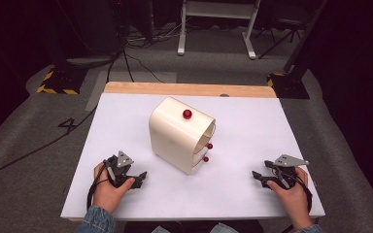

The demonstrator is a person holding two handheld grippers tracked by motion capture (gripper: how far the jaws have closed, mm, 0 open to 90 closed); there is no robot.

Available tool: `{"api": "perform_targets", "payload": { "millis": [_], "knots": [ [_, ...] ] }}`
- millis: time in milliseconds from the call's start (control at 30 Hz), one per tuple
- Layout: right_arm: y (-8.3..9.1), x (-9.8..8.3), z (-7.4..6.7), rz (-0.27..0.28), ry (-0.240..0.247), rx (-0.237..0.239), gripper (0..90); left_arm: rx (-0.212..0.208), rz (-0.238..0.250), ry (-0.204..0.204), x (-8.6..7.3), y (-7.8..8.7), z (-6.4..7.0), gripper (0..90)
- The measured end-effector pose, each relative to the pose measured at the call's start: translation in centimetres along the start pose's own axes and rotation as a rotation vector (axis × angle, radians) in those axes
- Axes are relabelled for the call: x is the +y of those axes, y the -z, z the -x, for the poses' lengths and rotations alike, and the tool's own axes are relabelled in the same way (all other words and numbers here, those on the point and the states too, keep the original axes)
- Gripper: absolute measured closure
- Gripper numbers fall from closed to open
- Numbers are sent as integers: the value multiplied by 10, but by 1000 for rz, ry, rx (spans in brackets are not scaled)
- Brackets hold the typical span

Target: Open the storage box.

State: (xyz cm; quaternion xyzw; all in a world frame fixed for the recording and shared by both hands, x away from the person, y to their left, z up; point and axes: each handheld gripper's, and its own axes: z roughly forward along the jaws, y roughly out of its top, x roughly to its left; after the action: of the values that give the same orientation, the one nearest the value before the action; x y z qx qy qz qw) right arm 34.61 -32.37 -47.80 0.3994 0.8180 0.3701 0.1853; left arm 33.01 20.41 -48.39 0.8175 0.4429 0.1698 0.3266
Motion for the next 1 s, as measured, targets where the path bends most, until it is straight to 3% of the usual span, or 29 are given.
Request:
{"api": "perform_targets", "payload": {
  "millis": [433, 667, 767, 1000],
  "knots": [
    [0, 32, -44, 65, 97, 97, 350, -9, -7, 2, 1, 0, -1, 151],
    [-16, 54, -75, 113, 185, 232, 492, -3, 0, 2, 0, 0, 0, 152],
    [-26, 62, -83, 140, 178, 281, 531, -2, 4, -2, 0, 0, 0, 153],
    [-48, 78, -90, 175, 154, 326, 588, 4, 3, -4, -1, 0, 1, 154]
  ]
}}
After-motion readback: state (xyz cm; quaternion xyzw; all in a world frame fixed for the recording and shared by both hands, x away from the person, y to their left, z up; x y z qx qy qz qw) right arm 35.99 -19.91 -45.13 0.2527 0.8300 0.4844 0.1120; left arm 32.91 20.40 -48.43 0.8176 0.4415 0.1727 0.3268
